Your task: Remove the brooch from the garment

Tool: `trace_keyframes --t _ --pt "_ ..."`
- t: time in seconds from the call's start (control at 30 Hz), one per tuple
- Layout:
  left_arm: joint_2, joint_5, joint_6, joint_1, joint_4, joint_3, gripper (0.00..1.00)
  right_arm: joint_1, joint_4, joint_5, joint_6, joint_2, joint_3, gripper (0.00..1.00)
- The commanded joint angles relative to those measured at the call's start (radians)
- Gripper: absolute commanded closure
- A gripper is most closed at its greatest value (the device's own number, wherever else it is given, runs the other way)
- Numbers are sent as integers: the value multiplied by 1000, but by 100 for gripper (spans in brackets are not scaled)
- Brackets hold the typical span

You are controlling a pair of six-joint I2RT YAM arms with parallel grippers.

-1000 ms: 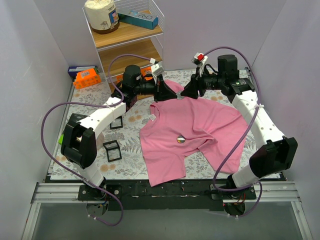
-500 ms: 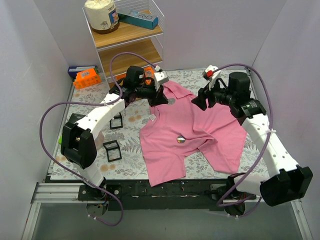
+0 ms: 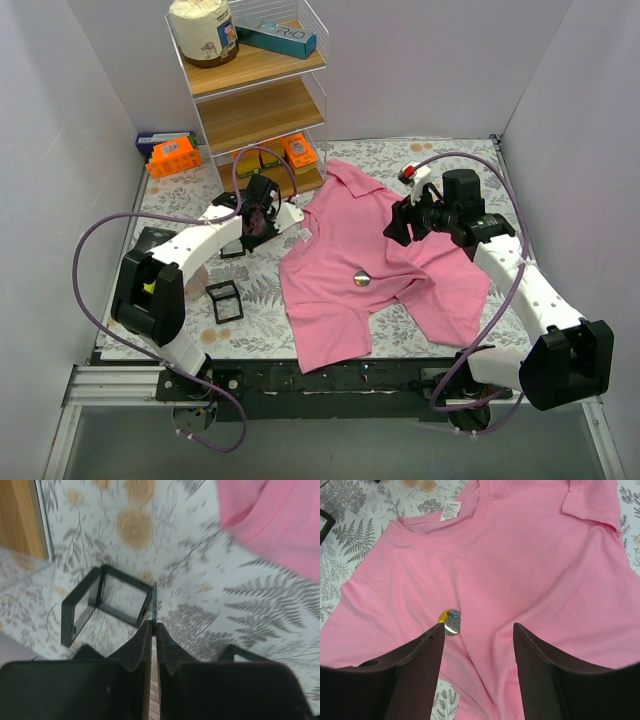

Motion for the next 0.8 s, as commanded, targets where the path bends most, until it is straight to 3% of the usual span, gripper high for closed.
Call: trace_keyframes --t 0.0,0.3,0.77 --pt "-52 -329 88 31 31 -67 100 1 53 -23 19 -21 -16 36" --pt "-22 -429 161 62 198 -152 100 1 52 -25 21 -36 -36 36" --pt "109 -437 169 64 258 -115 100 1 39 12 -1 -84 -70 35"
